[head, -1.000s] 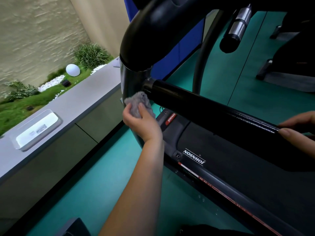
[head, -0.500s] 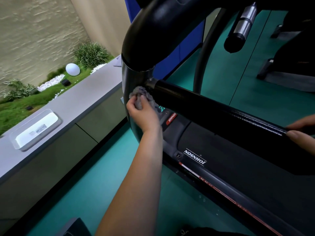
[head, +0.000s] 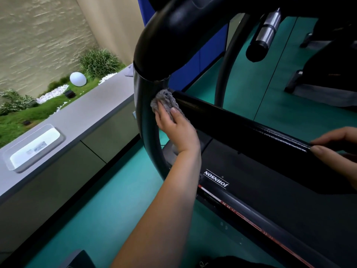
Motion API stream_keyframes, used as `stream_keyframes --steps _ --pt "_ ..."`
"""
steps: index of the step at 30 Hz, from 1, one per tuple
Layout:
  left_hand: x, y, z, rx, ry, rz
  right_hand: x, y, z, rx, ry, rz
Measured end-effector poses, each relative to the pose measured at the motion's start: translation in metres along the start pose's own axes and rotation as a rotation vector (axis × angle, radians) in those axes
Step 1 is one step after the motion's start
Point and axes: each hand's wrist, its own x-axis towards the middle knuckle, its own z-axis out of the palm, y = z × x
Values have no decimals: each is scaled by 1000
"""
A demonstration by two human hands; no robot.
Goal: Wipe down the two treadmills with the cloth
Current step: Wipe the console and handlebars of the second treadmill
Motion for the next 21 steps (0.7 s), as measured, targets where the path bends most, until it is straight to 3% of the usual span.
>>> stream_keyframes --steps 7,13,21 --pt "-29 1 12 -60 49 12 -1 -9 3 111 19 14" --pt "-116 10 23 -16 15 31 1 -2 -2 140 -63 8" --pt "-255 13 40 -39 -16 68 14 16 -6 172 -150 -162"
